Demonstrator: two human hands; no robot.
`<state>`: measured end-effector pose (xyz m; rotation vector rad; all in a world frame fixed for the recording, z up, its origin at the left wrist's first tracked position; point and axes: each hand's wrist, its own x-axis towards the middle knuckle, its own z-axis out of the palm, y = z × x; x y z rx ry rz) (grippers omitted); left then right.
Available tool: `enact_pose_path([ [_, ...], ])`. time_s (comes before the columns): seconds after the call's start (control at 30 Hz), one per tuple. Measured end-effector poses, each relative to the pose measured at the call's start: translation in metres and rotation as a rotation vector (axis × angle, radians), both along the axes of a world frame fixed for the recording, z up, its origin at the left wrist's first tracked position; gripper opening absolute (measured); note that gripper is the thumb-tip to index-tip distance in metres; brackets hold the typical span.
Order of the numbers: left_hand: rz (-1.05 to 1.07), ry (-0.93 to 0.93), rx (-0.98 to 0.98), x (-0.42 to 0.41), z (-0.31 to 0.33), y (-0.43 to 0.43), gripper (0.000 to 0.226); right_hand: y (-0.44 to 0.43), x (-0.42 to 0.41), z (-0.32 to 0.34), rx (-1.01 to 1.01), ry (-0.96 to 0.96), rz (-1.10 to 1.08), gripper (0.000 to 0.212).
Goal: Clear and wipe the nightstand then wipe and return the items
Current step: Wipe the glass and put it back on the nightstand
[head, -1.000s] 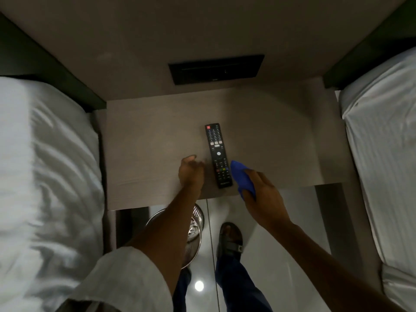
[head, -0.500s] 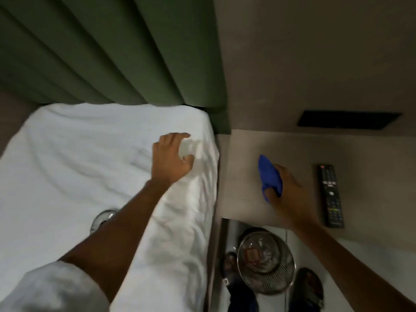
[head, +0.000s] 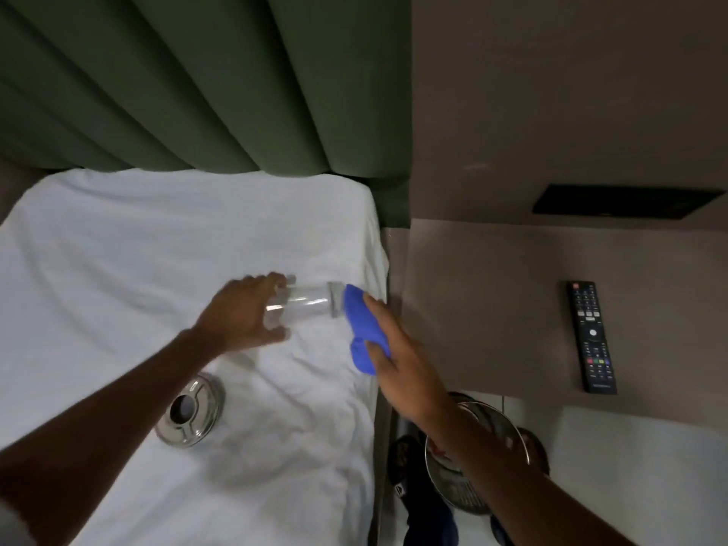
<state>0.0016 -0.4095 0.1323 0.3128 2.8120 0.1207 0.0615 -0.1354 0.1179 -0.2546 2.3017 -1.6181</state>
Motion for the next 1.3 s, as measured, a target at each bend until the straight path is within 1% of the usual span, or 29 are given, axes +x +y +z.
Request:
enact_pose_path([
  [0.07, 0.098, -0.102, 0.172, 0.018, -0.002, 0.042, 0.069, -0.004, -0.001, 0.003, 0.038, 0.02, -0.052, 0.055],
  [0.13, 0.187, -0.187, 0.317, 0.034, -0.003, 0.077, 0.064, 0.003, -0.008, 0.003, 0.111, 0.109, -0.129, 0.05],
  [0.17, 0.22, -0.216, 0.379, 0.039, -0.006, 0.092, 0.063, 0.01, -0.013, 0.0, 0.096, 0.087, -0.152, 0.048],
  [0.2, 0.247, -0.229, 0.424, 0.042, -0.007, 0.103, 0.061, 0.017, -0.019, -0.002, 0.041, 0.024, -0.165, 0.047],
  [0.23, 0.268, -0.231, 0.458, 0.043, -0.008, 0.112, 0.061, 0.025, -0.026, -0.002, -0.06, -0.069, -0.198, 0.044],
  [0.3, 0.273, -0.223, 0.501, 0.042, -0.009, 0.129, 0.061, 0.044, -0.043, 0.0, -0.287, -0.312, -0.298, 0.038],
  [0.37, 0.271, -0.201, 0.534, 0.043, -0.008, 0.144, 0.065, 0.066, -0.055, 0.003, -0.497, -0.594, -0.282, 0.026],
  [0.4, 0.282, -0.194, 0.552, 0.043, -0.007, 0.151, 0.067, 0.075, -0.057, 0.004, -0.579, -0.68, -0.271, 0.019],
  [0.43, 0.299, -0.185, 0.572, 0.043, -0.006, 0.159, 0.067, 0.084, -0.058, 0.003, -0.668, -0.746, -0.298, 0.018],
  [0.5, 0.344, -0.161, 0.598, 0.04, -0.006, 0.178, 0.065, 0.101, -0.054, -0.004, -0.791, -0.731, -0.421, 0.03],
  [0.57, 0.378, -0.115, 0.59, 0.035, -0.009, 0.201, 0.064, 0.113, -0.048, -0.006, -0.881, -0.736, -0.49, 0.054],
  [0.6, 0.378, -0.099, 0.565, 0.034, -0.011, 0.21, 0.064, 0.116, -0.044, -0.005, -0.856, -0.725, -0.494, 0.059],
  [0.63, 0.37, -0.09, 0.526, 0.033, -0.014, 0.22, 0.064, 0.12, -0.043, -0.007, -0.812, -0.707, -0.522, 0.058],
  [0.67, 0.369, -0.085, 0.487, 0.033, -0.016, 0.23, 0.063, 0.124, -0.043, -0.007, -0.75, -0.689, -0.572, 0.051],
  [0.73, 0.41, -0.101, 0.457, 0.034, -0.022, 0.244, 0.062, 0.129, -0.039, -0.012, -0.5, -0.6, -0.676, 0.038],
  [0.77, 0.443, -0.116, 0.461, 0.033, -0.025, 0.252, 0.062, 0.133, -0.036, -0.015, -0.336, -0.506, -0.689, 0.033],
  [0.8, 0.476, -0.129, 0.462, 0.032, -0.028, 0.256, 0.06, 0.133, -0.03, -0.017, -0.157, -0.358, -0.652, 0.033],
  [0.83, 0.495, -0.14, 0.468, 0.03, -0.03, 0.261, 0.059, 0.132, -0.025, -0.018, 0.001, -0.193, -0.574, 0.039],
  [0.87, 0.498, -0.152, 0.481, 0.029, -0.032, 0.264, 0.06, 0.131, -0.02, -0.019, 0.127, -0.077, -0.475, 0.048],
  [0.93, 0.466, -0.181, 0.523, 0.026, -0.035, 0.27, 0.065, 0.133, -0.018, -0.021, 0.309, 0.046, -0.343, 0.054],
  [1.0, 0.399, -0.191, 0.545, 0.027, -0.035, 0.276, 0.066, 0.144, -0.029, -0.023, 0.386, 0.08, -0.249, 0.052],
  [1.07, 0.339, -0.151, 0.516, 0.03, -0.037, 0.279, 0.064, 0.158, -0.044, -0.024, 0.387, 0.094, -0.21, 0.046],
  [1.1, 0.328, -0.119, 0.488, 0.031, -0.039, 0.281, 0.063, 0.167, -0.052, -0.024, 0.294, 0.029, -0.264, 0.038],
  [1.13, 0.34, -0.1, 0.464, 0.031, -0.043, 0.283, 0.062, 0.175, -0.06, -0.022, 0.157, -0.094, -0.357, 0.028],
  [1.17, 0.373, -0.102, 0.461, 0.032, -0.047, 0.286, 0.062, 0.182, -0.065, -0.021, -0.018, -0.258, -0.457, 0.019],
  [1.2, 0.423, -0.115, 0.479, 0.031, -0.049, 0.29, 0.061, 0.187, -0.069, -0.02, -0.2, -0.419, -0.557, 0.016],
  [1.23, 0.472, -0.122, 0.494, 0.029, -0.052, 0.295, 0.061, 0.191, -0.07, -0.023, -0.315, -0.541, -0.64, 0.017],
  [1.27, 0.484, -0.09, 0.484, 0.026, -0.056, 0.298, 0.064, 0.194, -0.071, -0.027, -0.36, -0.616, -0.688, 0.02],
  [1.3, 0.453, -0.04, 0.435, 0.02, -0.064, 0.302, 0.07, 0.197, -0.072, -0.032, -0.347, -0.643, -0.711, 0.023],
])
